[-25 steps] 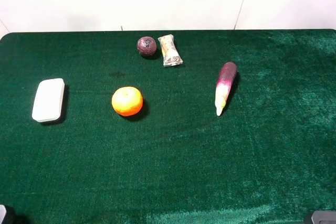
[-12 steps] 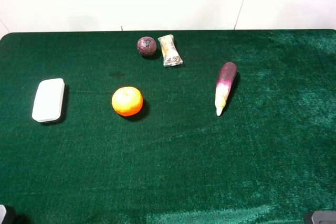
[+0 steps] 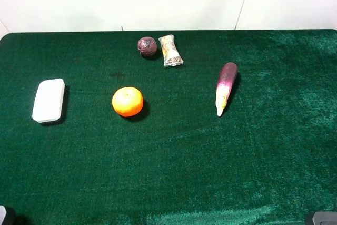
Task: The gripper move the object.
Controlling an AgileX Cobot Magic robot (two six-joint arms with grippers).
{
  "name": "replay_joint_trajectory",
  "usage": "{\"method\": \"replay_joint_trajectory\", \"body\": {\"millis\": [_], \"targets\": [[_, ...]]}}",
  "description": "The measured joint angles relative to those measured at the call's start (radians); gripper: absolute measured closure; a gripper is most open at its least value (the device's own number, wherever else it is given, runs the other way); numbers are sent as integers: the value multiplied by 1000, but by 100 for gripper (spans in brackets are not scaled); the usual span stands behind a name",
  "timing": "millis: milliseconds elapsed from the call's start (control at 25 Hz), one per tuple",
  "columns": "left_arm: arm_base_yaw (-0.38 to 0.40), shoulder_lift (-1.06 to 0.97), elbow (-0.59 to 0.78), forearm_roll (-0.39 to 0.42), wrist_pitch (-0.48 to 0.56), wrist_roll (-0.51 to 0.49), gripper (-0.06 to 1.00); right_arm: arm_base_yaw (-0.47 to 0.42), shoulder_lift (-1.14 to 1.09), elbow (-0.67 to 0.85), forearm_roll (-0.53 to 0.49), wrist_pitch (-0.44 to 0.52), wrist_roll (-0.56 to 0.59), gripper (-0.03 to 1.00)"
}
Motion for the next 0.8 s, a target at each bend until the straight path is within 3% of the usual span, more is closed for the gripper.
{"method": "replay_joint_trajectory", "body": {"millis": [800], "targets": [[0, 0, 0, 0, 0, 0, 4, 0, -3, 0, 0, -1, -3, 28]]}}
